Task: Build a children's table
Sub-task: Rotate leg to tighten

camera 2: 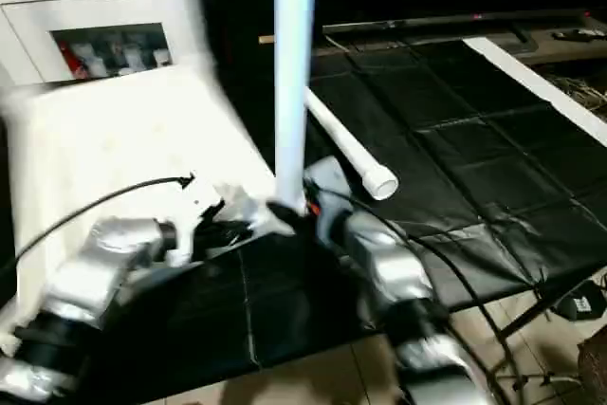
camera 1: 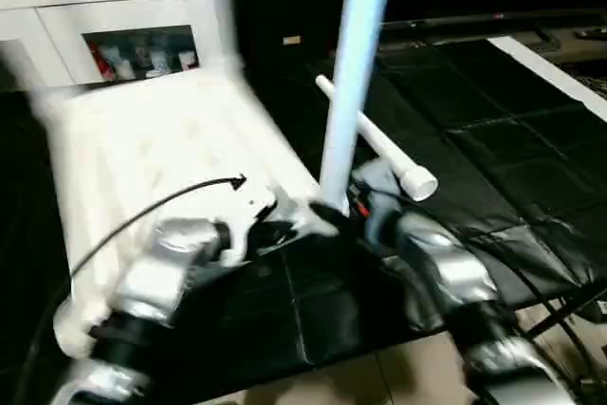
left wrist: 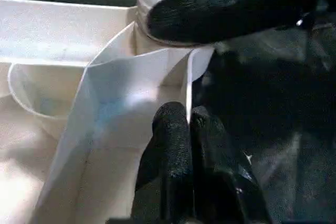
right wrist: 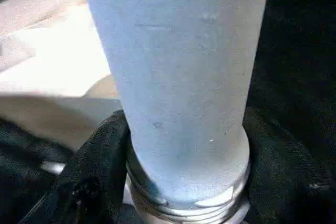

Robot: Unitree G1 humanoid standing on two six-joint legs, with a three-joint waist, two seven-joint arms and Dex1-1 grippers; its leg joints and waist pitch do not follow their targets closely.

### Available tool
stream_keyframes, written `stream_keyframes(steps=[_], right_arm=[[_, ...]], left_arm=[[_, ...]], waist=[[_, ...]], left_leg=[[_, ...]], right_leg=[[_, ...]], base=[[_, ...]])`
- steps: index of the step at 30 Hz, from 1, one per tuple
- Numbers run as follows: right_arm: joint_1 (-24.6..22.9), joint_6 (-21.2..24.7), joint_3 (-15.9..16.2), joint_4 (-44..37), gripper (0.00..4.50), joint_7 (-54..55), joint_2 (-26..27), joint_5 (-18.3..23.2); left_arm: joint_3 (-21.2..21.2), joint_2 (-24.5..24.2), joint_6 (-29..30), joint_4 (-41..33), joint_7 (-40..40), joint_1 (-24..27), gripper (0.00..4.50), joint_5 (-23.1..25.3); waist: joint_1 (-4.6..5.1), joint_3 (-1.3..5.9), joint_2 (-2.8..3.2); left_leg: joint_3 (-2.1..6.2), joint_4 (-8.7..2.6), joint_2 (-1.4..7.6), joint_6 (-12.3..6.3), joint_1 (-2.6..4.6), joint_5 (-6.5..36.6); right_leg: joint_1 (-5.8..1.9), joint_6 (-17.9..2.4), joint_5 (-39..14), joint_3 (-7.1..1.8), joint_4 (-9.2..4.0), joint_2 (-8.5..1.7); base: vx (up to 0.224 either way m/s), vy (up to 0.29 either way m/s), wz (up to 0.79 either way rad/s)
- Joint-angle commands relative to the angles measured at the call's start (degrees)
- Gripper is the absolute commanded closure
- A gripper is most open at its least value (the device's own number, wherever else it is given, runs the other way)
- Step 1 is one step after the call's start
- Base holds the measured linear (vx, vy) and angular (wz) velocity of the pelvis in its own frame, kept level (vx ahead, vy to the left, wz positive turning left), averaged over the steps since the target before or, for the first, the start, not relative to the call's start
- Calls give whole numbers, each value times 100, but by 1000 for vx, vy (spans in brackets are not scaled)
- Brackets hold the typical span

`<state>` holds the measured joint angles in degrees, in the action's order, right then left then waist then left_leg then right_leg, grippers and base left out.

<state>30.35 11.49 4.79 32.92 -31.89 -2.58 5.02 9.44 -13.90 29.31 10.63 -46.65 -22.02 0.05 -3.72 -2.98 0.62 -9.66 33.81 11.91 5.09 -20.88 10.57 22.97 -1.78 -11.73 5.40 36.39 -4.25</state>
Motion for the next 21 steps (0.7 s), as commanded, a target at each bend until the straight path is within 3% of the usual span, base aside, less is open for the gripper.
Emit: stream_keyframes(steps=[1, 3, 4, 5, 6, 7, 8, 9, 10, 13, 15, 18, 19, 21], right_arm=[[97, 149, 407, 55, 176, -116, 400, 40], [54, 131, 470, 1, 176, -95, 389, -105], [37, 149, 458, -13, 176, -98, 392, -103], [22, 174, 428, -23, 176, -120, 397, -69], [12, 186, 394, -23, 176, -138, 396, -35], [11, 191, 376, -18, 176, -133, 397, -20], [1, 198, 338, -22, 142, -120, 389, 10], [-2, 198, 337, -26, 121, -121, 386, 11], [-38, 204, 325, -76, 121, -133, 343, 19], [-154, 140, 334, -241, 88, -374, 168, 44], [-249, 78, 328, -374, 71, -589, 19, 81], [-361, 92, 283, -567, 47, -929, -213, 207], [-449, 42, 262, -701, 39, -1171, -381, 283], [-535, -86, 255, -801, 23, -1452, -585, 331]], left_arm=[[348, 360, -104, -247, -17, -156, 450, -216], [371, 366, -24, -230, 93, -258, 450, -137], [357, 358, -19, -210, 110, -288, 450, -123], [341, 348, -29, -179, 118, -314, 450, -115], [324, 325, -24, -160, 114, -335, 450, -83], [321, 309, -16, -160, 115, -340, 450, -61], [314, 243, -43, -135, 102, -357, 450, -1], [313, 235, -50, -130, 98, -359, 450, 2], [302, 140, -124, -67, 53, -389, 450, 8], [281, -52, -299, 70, -130, -463, 450, -44], [285, -204, -456, 143, -350, -489, 450, -72], [320, -455, -647, 176, -783, -465, 450, -121], [346, -625, -838, 259, -974, -456, 450, -78], [374, -777, -1010, 372, -1150, -474, 450, -55]], waist=[[-48, 382, 24], [-72, 395, 42], [-81, 394, 100], [-75, 390, 62], [-72, 393, 107], [-70, 389, 82], [-74, 388, 119], [-73, 393, 96], [-79, 391, 123], [-76, 396, 92], [-98, 406, 105], [-129, 412, 104], [-162, 413, 53], [-172, 406, 70]], left_leg=[[26, -344, 117, -241, 7, 656], [32, -343, 124, -258, 8, 634], [36, -341, 124, -243, 9, 633], [32, -345, 119, -236, 6, 682], [37, -345, 117, -219, 11, 738], [33, -347, 115, -208, 12, 797], [37, -348, 115, -195, 14, 818], [34, -344, 112, -191, 9, 815], [41, -348, 112, -182, 11, 821], [41, -351, 115, -179, 18, 830], [39, -344, 110, -199, 26, 801], [39, -333, 115, -272, 14, 679], [41, -336, 111, -316, 13, 691], [35, -339, 122, -319, 21, 718]], right_leg=[[-336, -1109, -727, -329, -483, -371], [-350, -1135, -473, -329, -457, -377], [-344, -1149, -422, -328, -444, -375], [-355, -1143, -406, -325, -461, -375], [-357, -1145, -415, -328, -462, -381], [-361, -1142, -454, -330, -475, -382], [-361, -1142, -474, -330, -471, -384], [-370, -1130, -470, -332, -475, -384], [-368, -1131, -475, -330, -473, -386], [-365, -1136, -388, -328, -472, -377], [-366, -1124, -344, -333, -462, -377], [-374, -1199, 25, -333, -418, -376], [-392, -1175, -55, -330, -423, -382], [-370, -1183, -142, -331, -432, -392]], base=[[0, 0, 0], [0, 0, 0], [0, 0, 0], [0, 0, 0], [0, 0, 0], [0, 0, 0], [0, 0, 0], [0, 0, 0], [0, 0, 0], [0, 0, 0], [0, 0, 0], [0, 0, 0], [0, 0, 0], [0, 0, 0]])
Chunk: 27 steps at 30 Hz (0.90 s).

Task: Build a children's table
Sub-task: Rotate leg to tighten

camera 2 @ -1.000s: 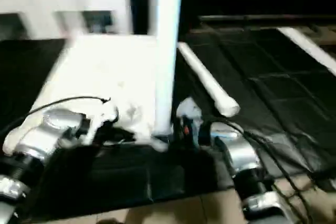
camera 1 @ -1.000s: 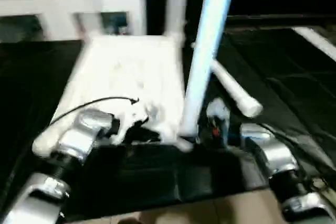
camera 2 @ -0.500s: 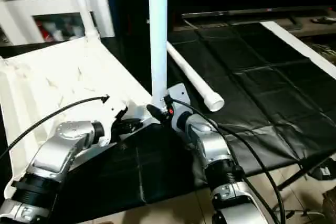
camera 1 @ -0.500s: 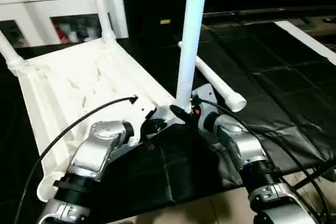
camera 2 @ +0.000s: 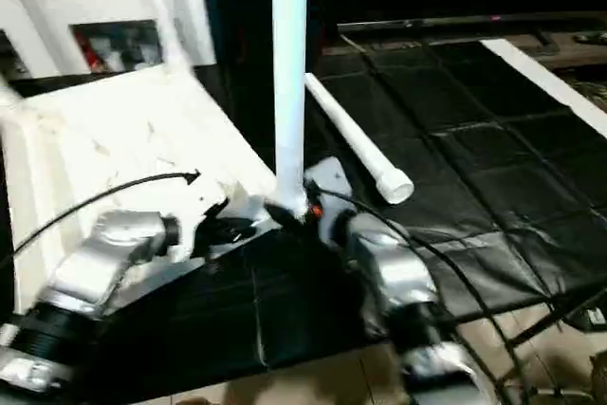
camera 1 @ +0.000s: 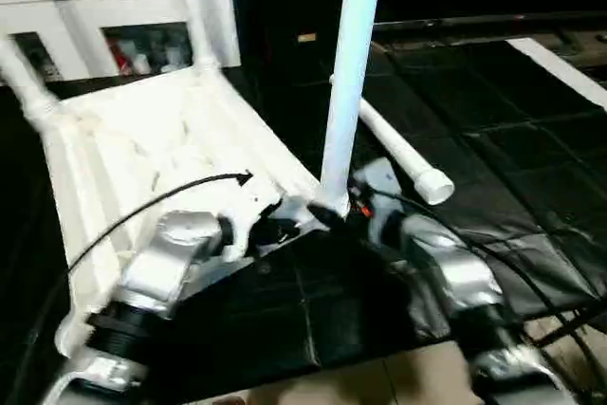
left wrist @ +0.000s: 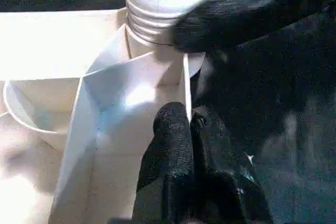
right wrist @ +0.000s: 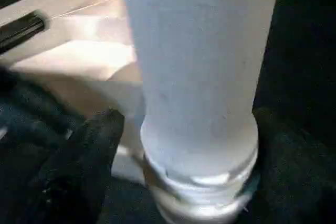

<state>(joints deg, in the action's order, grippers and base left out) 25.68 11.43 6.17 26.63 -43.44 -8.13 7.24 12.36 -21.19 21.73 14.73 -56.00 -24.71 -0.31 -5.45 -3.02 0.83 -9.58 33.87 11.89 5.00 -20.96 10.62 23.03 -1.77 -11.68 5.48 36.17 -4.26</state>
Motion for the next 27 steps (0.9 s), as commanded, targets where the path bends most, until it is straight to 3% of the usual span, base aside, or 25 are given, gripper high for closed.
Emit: stream_keyframes(steps=[1, 6, 7, 9, 11, 13, 16, 20, 26, 27], right_arm=[[-104, -131, 113, -206, 17, -434, -122, 132], [-252, -178, 82, -475, 4, -1560, -754, 414], [-241, -160, 81, -491, 4, -1707, -842, 450], [-177, -86, 113, -490, 4, -2091, -1075, 554], [-149, -145, 148, -469, 4, -2172, -1142, 524], [-17, -387, 372, -384, 4, -2608, -1370, 371], [13, -362, 605, -428, 4, -3031, -1500, 352], [57, -568, 864, -329, 4, -3272, -1545, 166], [195, -642, 893, -118, 20, -3270, -1384, 204], [203, -653, 893, -98, 49, -3271, -1375, 208]], left_arm=[[93, -97, -315, 13, -287, -224, 450, -29], [294, -427, -853, 236, -1193, -327, 450, -224], [343, -471, -939, 269, -1345, -346, 450, -237], [480, -562, -1212, 370, -1771, -406, 450, -262], [532, -587, -1279, 397, -1895, -428, 450, -258], [733, -654, -1555, 542, -2310, -539, 450, -196], [818, -665, -1722, 676, -2494, -629, 450, -182], [926, -666, -1929, 852, -2671, -735, 450, -137], [1010, -636, -2036, 954, -2728, -811, 450, -78], [1020, -635, -2069, 988, -2718, -829, 450, -60]], waist=[[-24, 396, 28], [-98, 400, 35], [-134, 408, 62], [-177, 410, 17], [-237, 421, 36], [-279, 420, 17], [-325, 421, 63], [-357, 425, 21], [-351, 435, 8], [-348, 425, 10]], left_leg=[[26, -355, 135, -283, 36, 801], [21, -348, 139, -296, 39, 849], [16, -337, 140, -325, 44, 833], [8, -328, 148, -375, 34, 739], [5, -320, 157, -358, 41, 693], [-6, -321, 163, -337, 63, 745], [-3, -318, 176, -325, 72, 814], [5, -322, 166, -283, 42, 848], [10, -320, 168, -276, 34, 763], [9, -319, 162, -296, 27, 767]], right_leg=[[-369, -1153, -338, -341, -427, -399], [-363, -1121, -452, -341, -429, -393], [-361, -1125, -384, -339, -431, -390], [-357, -1185, -221, -333, -405, -387], [-349, -1210, -254, -335, -389, -408], [-328, -1216, -377, -334, -396, -408], [-317, -1210, -432, -337, -397, -411], [-343, -1173, -474, -331, -406, -426], [-348, -1205, -413, -326, -384, -421], [-344, -1196, -435, -326, -391, -414]], base=[[0, 0, 0], [0, 0, 0], [0, 0, 0], [0, 0, 0], [0, 0, 0], [0, 0, 0], [0, 0, 0], [0, 0, 0], [0, 0, 0], [0, 0, 0]])
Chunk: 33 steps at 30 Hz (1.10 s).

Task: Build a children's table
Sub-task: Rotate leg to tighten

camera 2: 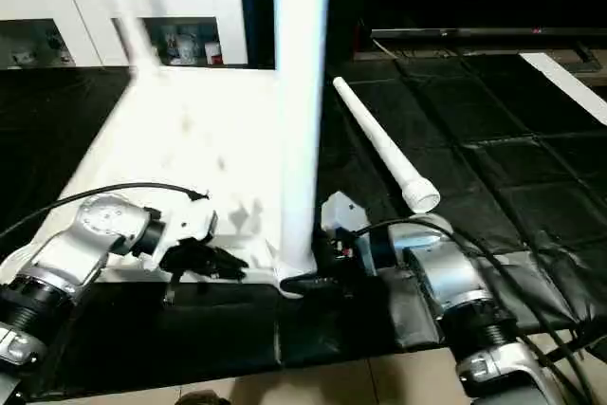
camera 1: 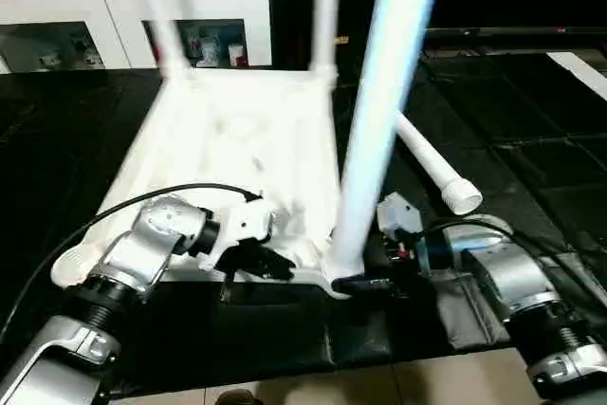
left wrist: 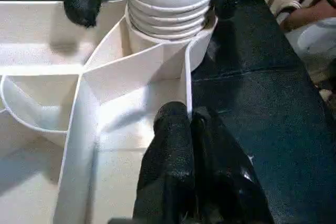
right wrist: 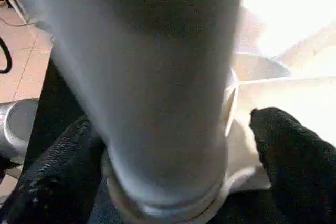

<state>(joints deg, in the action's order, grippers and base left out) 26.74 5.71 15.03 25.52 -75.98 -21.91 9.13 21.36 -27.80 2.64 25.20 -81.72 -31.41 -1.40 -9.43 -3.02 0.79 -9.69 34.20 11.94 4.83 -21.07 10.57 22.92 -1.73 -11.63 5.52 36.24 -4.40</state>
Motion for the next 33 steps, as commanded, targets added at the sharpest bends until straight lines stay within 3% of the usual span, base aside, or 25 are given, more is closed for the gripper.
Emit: stream_keyframes(steps=[1, 4, 6, 15, 19, 21, 22, 26, 27, 29, 30, 31, 33], right_arm=[[94, -77, 20, 21, 55, -29, 12, 22], [79, -87, 69, 33, 67, -81, 10, 23], [62, -92, 81, 30, 98, -126, 10, 15], [23, -140, 83, 54, 168, -143, 19, 4], [-9, -90, 130, -17, 178, -140, 38, 4], [-14, -79, 140, -24, 179, -135, 51, 2], [-20, 6, 100, -44, 179, -82, 114, 65], [-18, 284, -44, -72, 180, 238, 353, 212], [-13, 421, -134, -54, 180, 554, 533, 246], [20, 491, -211, 37, 180, 1032, 736, 165], [61, 502, -282, 151, 180, 1458, 913, 82], [117, 524, -355, 278, 180, 1843, 1079, 25], [156, 547, -401, 354, 180, 2043, 1165, 5]], left_arm=[[119, 19, -166, -45, -138, -166, 450, 58], [109, 0, -192, -6, -154, -179, 450, 57], [113, -16, -234, 21, -171, -175, 450, 50], [140, 10, -264, 43, -143, -151, 450, 46], [96, 25, -267, 79, -53, -118, 450, 34], [63, 35, -232, 83, 6, -106, 450, 23], [-3, 64, -127, 99, 136, -103, 450, 8], [-261, 175, 221, 105, 530, -114, 450, -113], [-447, 244, 424, 75, 845, -123, 450, -175], [-625, 295, 623, 2, 1208, -106, 450, -192], [-762, 337, 826, -118, 1495, -59, 450, -206], [-895, 399, 1098, -282, 1758, 12, 450, -242], [-964, 443, 1258, -383, 1902, 54, 450, -261]], waist=[[42, 431, 9], [47, 433, 24], [44, 434, 47], [62, 437, 48], [67, 431, -8], [67, 430, 8], [65, 426, -41], [75, 412, -29], [88, 402, -93], [122, 407, -68], [164, 394, -71], [205, 401, -81], [296, 394, -84]], left_leg=[[24, -353, 165, -273, 42, 769], [24, -353, 170, -268, 48, 779], [27, -352, 164, -253, 44, 799], [26, -353, 168, -233, 54, 838], [19, -353, 167, -270, 46, 778], [21, -353, 169, -277, 46, 771], [16, -357, 171, -285, 50, 742], [15, -366, 167, -236, 52, 827], [16, -376, 164, -216, 38, 789], [31, -383, 161, -139, 40, 776], [34, -395, 158, -80, 30, 805], [52, -408, 147, -25, -4, 817], [53, -411, 138, -18, -2, 802]], right_leg=[[-338, -1183, -464, -331, -389, -413], [-330, -1193, -430, -329, -390, -405], [-336, -1193, -421, -327, -392, -407], [-335, -1228, -384, -328, -391, -399], [-339, -1202, -454, -330, -389, -404], [-334, -1185, -507, -329, -393, -407], [-335, -1182, -535, -331, -380, -407], [-324, -1107, -822, -333, -423, -416], [-332, -1076, -894, -334, -418, -421], [-318, -1037, -1004, -331, -424, -433], [-310, -1035, -1063, -329, -428, -439], [-358, -968, -1155, -317, -421, -442], [-341, -992, -1075, -317, -436, -428]], base=[[0, 0, 0], [0, 0, 0], [0, 0, 0], [0, 0, 0], [0, 0, 0], [0, 0, 0], [0, 0, 0], [0, 0, 0], [0, 0, 0], [0, 0, 0], [0, 0, 0], [0, 0, 0], [0, 0, 0]])
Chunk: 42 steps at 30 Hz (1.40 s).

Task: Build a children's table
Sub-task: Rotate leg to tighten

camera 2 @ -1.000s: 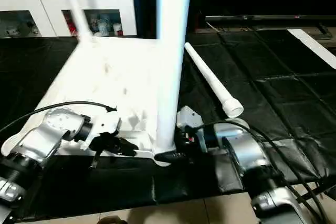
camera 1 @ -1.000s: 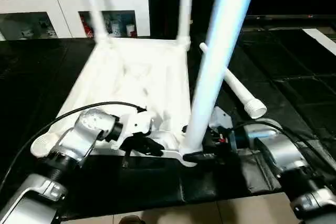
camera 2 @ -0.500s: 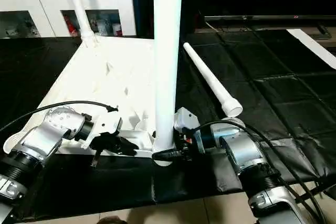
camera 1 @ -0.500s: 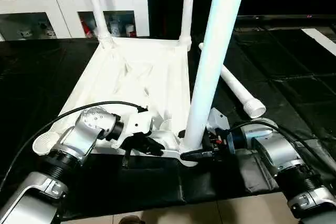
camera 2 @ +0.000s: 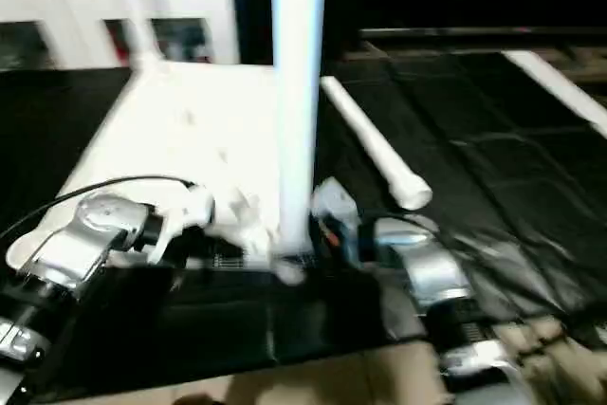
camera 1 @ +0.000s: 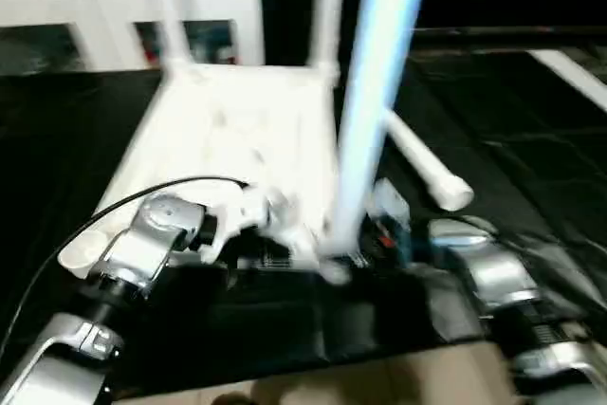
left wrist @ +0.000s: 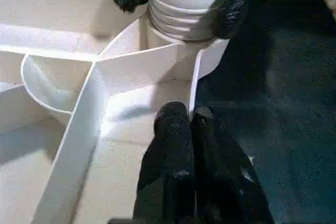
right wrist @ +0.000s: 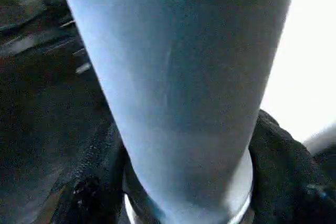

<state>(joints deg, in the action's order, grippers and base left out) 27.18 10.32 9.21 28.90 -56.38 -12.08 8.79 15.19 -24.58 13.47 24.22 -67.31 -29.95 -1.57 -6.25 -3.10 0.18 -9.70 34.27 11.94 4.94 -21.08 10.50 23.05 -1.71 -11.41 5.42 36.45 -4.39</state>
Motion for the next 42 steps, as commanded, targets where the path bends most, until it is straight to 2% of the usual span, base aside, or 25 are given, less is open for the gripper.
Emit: stream_keyframes(steps=[1, 2, 3, 4, 5, 7, 8, 10, 11, 13, 15, 16, 19, 22, 26, 27, 30, 32, 33, 34, 35, 39, 40, 41, 42], right_arm=[[192, 106, 87, 164, 180, 468, 363, 17], [251, 94, 52, 264, 180, 687, 460, -17], [441, 29, -31, 580, 180, 1351, 768, -132], [526, -14, -55, 718, 180, 1635, 903, -191], [632, -25, -84, 862, 180, 1936, 1042, -239], [686, 6, -121, 917, 180, 2118, 1134, -282], [741, 50, -152, 963, 180, 2288, 1225, -313], [741, 50, -152, 963, 180, 2288, 1225, -313], [779, 77, -172, 1001, 180, 2424, 1304, -352], [794, 109, -133, 1011, 180, 2488, 1352, -424], [800, 104, -121, 1035, 180, 2488, 1352, -461], [793, 128, -154, 1031, 124, 2435, 1349, -417], [791, 139, -208, 1046, 110, 2382, 1341, -343], [710, 22, -179, 939, 76, 2127, 1216, -324], [490, -238, -179, 609, 56, 1617, 945, -250], [490, -238, -179, 609, 36, 1617, 945, -250], [281, -311, -249, 321, 7, 1140, 610, -100], [232, -311, -260, 258, 7, 1016, 520, -66], [172, -343, -269, 173, 7, 826, 380, -31], [105, -344, -271, 57, 7, 595, 227, 24], [92, -343, -270, 33, 7, 549, 197, 35], [-112, -229, -176, -386, 7, -331, -348, 177], [-151, -205, -122, -488, 7, -539, -480, 197], [-176, -186, -49, -583, 7, -762, -620, 205], [-176, -186, -49, -583, 7, -762, -620, 205]], left_arm=[[-440, 195, 425, -510, 698, 19, 450, -246], [-476, 259, 572, -655, 842, 93, 450, -229], [-534, 492, 984, -1134, 1248, 348, 450, -156], [-538, 606, 1149, -1355, 1412, 469, 450, -115], [-498, 784, 1293, -1560, 1576, 574, 450, -72], [-467, 895, 1395, -1686, 1678, 629, 450, -49], [-420, 1037, 1453, -1726, 1784, 641, 450, -37], [-420, 1037, 1453, -1726, 1784, 641, 450, -37], [-374, 1143, 1494, -1741, 1922, 630, 450, -27], [-339, 1253, 1429, -1522, 2135, 456, 450, 17], [-348, 1262, 1425, -1435, 2220, 367, 450, 53], [-369, 1234, 1404, -1373, 2232, 313, 450, 73], [-411, 1151, 1450, -1386, 2245, 283, 450, 137], [-449, 923, 1260, -1274, 2042, 230, 450, 139], [-394, 573, 831, -980, 1595, 144, 450, 90], [-394, 573, 831, -980, 1595, 144, 450, 90], [-292, 298, 459, -740, 1032, 59, 450, 44], [-261, 240, 363, -694, 874, 41, 450, 26], [-189, 157, 171, -590, 655, 1, 450, 32], [-124, 82, 16, -498, 407, -34, 450, 16], [-111, 67, -10, -480, 361, -42, 450, 17], [133, -176, -511, -151, -458, -178, 450, -16], [201, -225, -670, -66, -674, -211, 450, -30], [255, -248, -745, -12, -868, -239, 450, -59], [255, -248, -745, -12, -868, -239, 450, -59]], waist=[[-5, 415, -18], [53, 415, -14], [118, 430, -28], [174, 415, -22], [211, 410, -44], [227, 414, -18], [236, 412, -42], [216, 417, -11], [214, 411, -20], [207, 403, -13], [165, 392, -8], [153, 387, -14], [126, 391, -15], [112, 398, -10], [87, 412, 9], [63, 417, 21], [29, 420, 38], [21, 422, 31], [2, 422, 70], [-4, 429, 59], [-20, 427, 77], [-120, 416, 73], [-153, 417, 65], [-167, 420, 29], [-184, 417, 40]], left_leg=[[47, -407, 141, -38, 13, 779], [45, -401, 132, -81, 2, 707], [45, -388, 142, -96, -26, 545], [45, -402, 140, -110, -33, 516], [28, -389, 126, -132, -23, 516], [20, -374, 112, -215, -13, 466], [14, -375, 116, -278, -8, 407], [10, -366, 123, -351, 20, 382], [7, -369, 124, -358, 22, 398], [7, -376, 126, -337, 28, 487], [0, -385, 122, -271, 48, 666], [3, -394, 124, -236, 49, 722], [9, -398, 127, -190, 48, 739], [13, -395, 116, -203, 41, 724], [20, -390, 120, -226, 42, 668], [21, -388, 125, -238, 43, 665], [26, -391, 124, -258, 53, 713], [25, -391, 127, -246, 54, 691], [23, -386, 126, -243, 54, 694], [24, -383, 137, -229, 56, 705], [24, -383, 126, -245, 61, 728], [21, -391, 150, -209, 62, 885], [10, -382, 142, -215, 77, 930], [4, -381, 150, -216, 79, 915], [9, -384, 155, -219, 79, 915]], right_leg=[[-355, -1027, -1008, -319, -446, -434], [-354, -1093, -824, -321, -438, -423], [-381, -1195, -521, -330, -373, -433], [-379, -1233, -531, -311, -400, -431], [-369, -1236, -566, -319, -420, -418], [-378, -1231, -594, -330, -430, -409], [-370, -1224, -495, -333, -435, -388], [-349, -1283, -271, -337, -413, -375], [-349, -1290, -245, -339, -413, -372], [-348, -1281, -329, -338, -423, -377], [-341, -1183, -607, -345, -458, -378], [-341, -1130, -707, -345, -467, -381], [-342, -1084, -716, -350, -463, -387], [-343, -1054, -696, -349, -467, -389], [-343, -1088, -452, -346, -439, -382], [-346, -1087, -382, -345, -429, -388], [-348, -1102, -306, -340, -432, -382], [-351, -1153, -225, -338, -423, -385], [-343, -1161, -194, -340, -426, -380], [-349, -1181, -154, -341, -404, -387], [-345, -1187, -164, -339, -417, -382], [-350, -1148, -352, -339, -421, -397], [-340, -1125, -472, -335, -454, -388], [-344, -1125, -456, -344, -443, -395], [-340, -1143, -471, -343, -433, -402]], base=[[0, 0, 0], [0, 0, 0], [0, 0, 0], [0, 0, 0], [0, 0, 0], [0, 0, 0], [0, 0, 0], [0, 0, 0], [0, 0, 0], [0, 0, 0], [0, 0, 0], [0, 0, 0], [0, 0, 0], [0, 0, 0], [0, 0, 0], [0, 0, 0], [0, 0, 0], [0, 0, 0], [0, 0, 0], [0, 0, 0], [0, 0, 0], [0, 0, 0], [0, 0, 0], [0, 0, 0], [0, 0, 0]])
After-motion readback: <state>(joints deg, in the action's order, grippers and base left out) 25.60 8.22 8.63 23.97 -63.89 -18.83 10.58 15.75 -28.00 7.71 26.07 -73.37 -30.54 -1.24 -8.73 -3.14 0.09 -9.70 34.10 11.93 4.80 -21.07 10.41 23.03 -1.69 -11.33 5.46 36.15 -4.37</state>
